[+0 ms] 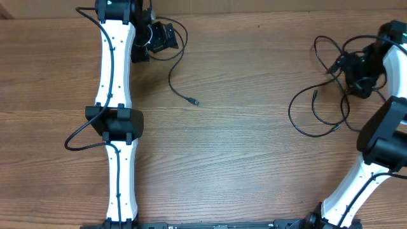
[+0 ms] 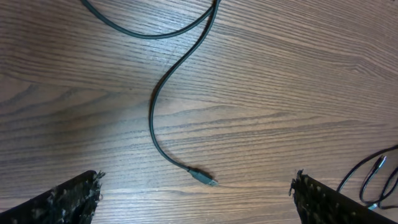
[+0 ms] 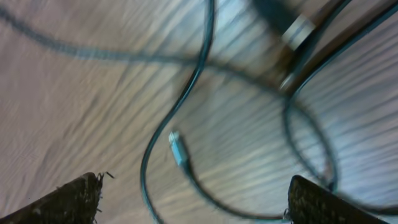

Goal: Untangle cables

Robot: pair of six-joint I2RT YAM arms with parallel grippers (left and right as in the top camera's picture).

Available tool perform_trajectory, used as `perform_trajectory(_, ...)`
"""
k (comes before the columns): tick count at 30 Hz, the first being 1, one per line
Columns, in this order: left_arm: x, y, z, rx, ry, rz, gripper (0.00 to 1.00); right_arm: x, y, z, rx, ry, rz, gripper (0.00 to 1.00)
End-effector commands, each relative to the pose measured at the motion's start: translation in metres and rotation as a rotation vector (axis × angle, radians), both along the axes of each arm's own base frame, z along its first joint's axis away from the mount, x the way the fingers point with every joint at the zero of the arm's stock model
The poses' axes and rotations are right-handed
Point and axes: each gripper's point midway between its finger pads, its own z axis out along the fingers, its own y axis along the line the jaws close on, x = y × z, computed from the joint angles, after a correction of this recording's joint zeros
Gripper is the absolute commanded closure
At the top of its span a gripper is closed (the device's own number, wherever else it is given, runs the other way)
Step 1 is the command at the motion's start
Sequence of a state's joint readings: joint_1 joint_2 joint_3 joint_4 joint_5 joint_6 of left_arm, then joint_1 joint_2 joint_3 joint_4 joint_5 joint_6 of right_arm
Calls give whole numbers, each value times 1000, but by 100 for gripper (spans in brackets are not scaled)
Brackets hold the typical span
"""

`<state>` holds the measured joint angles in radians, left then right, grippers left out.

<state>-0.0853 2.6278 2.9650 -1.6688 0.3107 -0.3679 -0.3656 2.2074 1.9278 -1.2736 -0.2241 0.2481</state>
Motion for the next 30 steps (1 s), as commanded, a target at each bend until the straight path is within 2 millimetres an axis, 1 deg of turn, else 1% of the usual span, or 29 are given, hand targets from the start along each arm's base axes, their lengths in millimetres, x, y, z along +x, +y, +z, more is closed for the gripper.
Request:
perform_trajectory(1, 2, -2, 1, 3, -10, 8, 0, 3, 27, 14, 38, -36, 91, 5)
perform_trajectory(5, 2, -2, 1, 3, -10, 8, 1, 8, 52, 15, 53, -41, 143, 5)
perform_trajectory(8, 2, -3, 1, 3, -10, 7, 1, 11, 71, 15, 55, -42, 187, 0)
perform_trajectory(9, 2, -3, 1, 2, -10, 7, 0, 11, 78, 15, 55, -42, 202, 0)
perform_trajectory(12, 9, -3, 3, 4, -40, 8, 0, 13, 96, 15, 56, -42, 243, 0)
perform_trajectory(17, 15, 10, -1, 81, -59, 40, 1, 17, 115, 15, 53, -53, 287, 0)
perform_trajectory(19, 14, 9, -4, 94, -47, 51, 1, 19, 121, 16, 51, -62, 300, 0)
perform_trajectory(21, 13, 3, -9, 95, -37, 39, 0, 18, 124, 15, 52, -58, 308, 0)
perform_trajectory(22, 13, 0, -14, 101, -30, 25, 4, 17, 126, 15, 54, -53, 310, 0)
perform_trajectory(23, 12, -2, -18, 112, -24, 15, 28, 16, 127, 15, 55, -48, 311, 0)
perform_trajectory(24, 11, -3, -24, 133, -14, 12, 50, 16, 127, 15, 56, -47, 313, 0)
perform_trajectory(26, 10, -3, -35, 182, 4, 6, 76, 17, 127, 15, 55, -51, 313, 0)
perform_trajectory(28, 10, -6, -47, 221, 15, -4, 91, 19, 127, 16, 52, -63, 313, 0)
perform_trajectory(29, 10, -7, -52, 235, 19, -8, 96, 21, 127, 16, 50, -69, 314, 0)
perform_trajectory(30, 11, -9, -58, 242, 21, -14, 96, 22, 127, 16, 48, -75, 314, 0)
